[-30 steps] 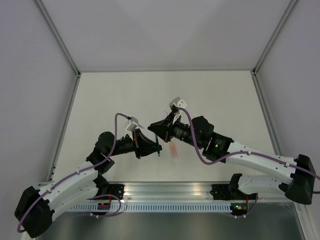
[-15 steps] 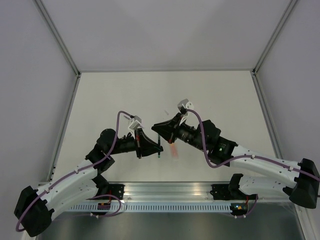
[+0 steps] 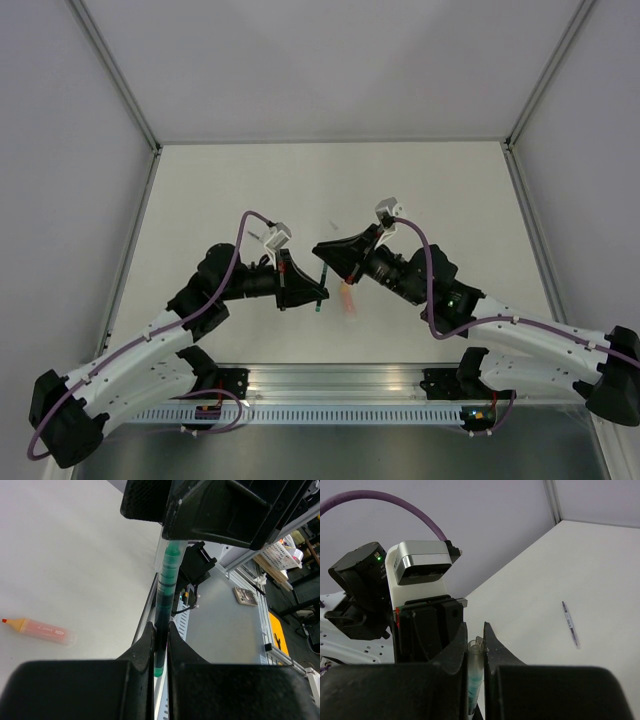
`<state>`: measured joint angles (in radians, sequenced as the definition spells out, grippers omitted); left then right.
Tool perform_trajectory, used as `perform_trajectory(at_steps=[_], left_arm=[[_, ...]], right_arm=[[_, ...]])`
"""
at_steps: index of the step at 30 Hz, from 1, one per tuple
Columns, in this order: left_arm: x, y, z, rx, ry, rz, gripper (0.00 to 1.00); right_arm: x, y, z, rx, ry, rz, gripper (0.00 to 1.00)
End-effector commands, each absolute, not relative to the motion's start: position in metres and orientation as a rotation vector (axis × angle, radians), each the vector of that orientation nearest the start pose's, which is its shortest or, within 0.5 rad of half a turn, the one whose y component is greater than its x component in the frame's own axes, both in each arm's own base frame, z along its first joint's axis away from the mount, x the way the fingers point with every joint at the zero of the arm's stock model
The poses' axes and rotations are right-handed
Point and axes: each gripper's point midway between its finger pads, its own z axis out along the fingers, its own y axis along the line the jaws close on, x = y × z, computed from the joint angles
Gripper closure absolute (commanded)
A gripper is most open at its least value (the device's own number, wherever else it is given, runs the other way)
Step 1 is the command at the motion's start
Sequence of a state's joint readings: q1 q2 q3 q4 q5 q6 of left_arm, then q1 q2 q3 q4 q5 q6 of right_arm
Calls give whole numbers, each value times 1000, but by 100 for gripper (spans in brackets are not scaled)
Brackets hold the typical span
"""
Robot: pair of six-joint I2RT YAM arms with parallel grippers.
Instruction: Insert the pens into the pen caps
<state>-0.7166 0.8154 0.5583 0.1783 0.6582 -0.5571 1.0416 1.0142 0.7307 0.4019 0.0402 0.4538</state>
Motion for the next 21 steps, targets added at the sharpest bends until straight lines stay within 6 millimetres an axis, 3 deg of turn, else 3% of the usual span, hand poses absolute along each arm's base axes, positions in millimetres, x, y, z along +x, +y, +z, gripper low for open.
perform_trajectory(at_steps=[1, 14, 21], left_arm=[[193, -270, 359, 445, 1399, -1303, 98], [208, -279, 379, 440, 1428, -1283, 98], [218, -278, 391, 404, 1443, -1246, 98]], right_arm=[[124, 345, 222, -700, 1828, 1267, 100], [120, 330, 185, -756, 1919, 1184, 100], [111, 324, 183, -810, 1920, 1185, 100]])
